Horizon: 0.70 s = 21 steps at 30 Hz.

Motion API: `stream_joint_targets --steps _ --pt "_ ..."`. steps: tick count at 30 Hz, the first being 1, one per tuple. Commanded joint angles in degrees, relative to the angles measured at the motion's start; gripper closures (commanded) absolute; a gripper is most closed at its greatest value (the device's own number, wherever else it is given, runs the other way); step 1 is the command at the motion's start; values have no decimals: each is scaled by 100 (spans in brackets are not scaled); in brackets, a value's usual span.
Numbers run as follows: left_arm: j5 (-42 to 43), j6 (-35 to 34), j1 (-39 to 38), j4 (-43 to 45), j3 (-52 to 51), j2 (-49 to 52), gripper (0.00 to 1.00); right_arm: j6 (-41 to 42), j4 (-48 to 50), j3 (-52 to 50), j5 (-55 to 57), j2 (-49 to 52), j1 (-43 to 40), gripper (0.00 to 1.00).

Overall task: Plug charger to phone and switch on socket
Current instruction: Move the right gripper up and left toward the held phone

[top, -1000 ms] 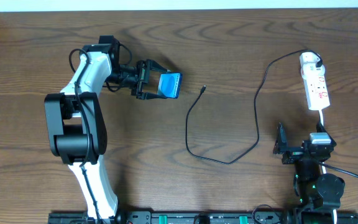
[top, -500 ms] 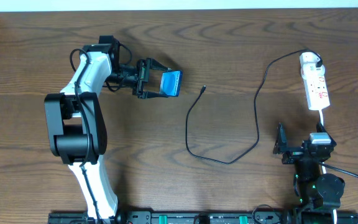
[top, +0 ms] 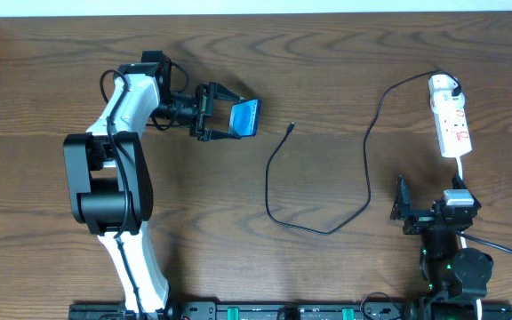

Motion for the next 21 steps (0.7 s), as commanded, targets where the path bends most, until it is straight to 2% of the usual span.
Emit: stream_joint_targets --steps 1,5,9,18,21 --pt "291 -72 20 -13 181 -258 43 92 7 -7 -188 -35 39 1" --pt "289 -72 20 -13 181 -258 43 503 4 31 -216 63 39 1" --pt "289 -72 20 -13 181 -258 43 516 26 249 -234 332 39 1" --pt "291 -72 20 -13 181 -258 43 461 17 1464 -286 2031 -48 1" --pt "291 -72 20 -13 181 -258 43 468 13 2103 -444 2935 -170 1"
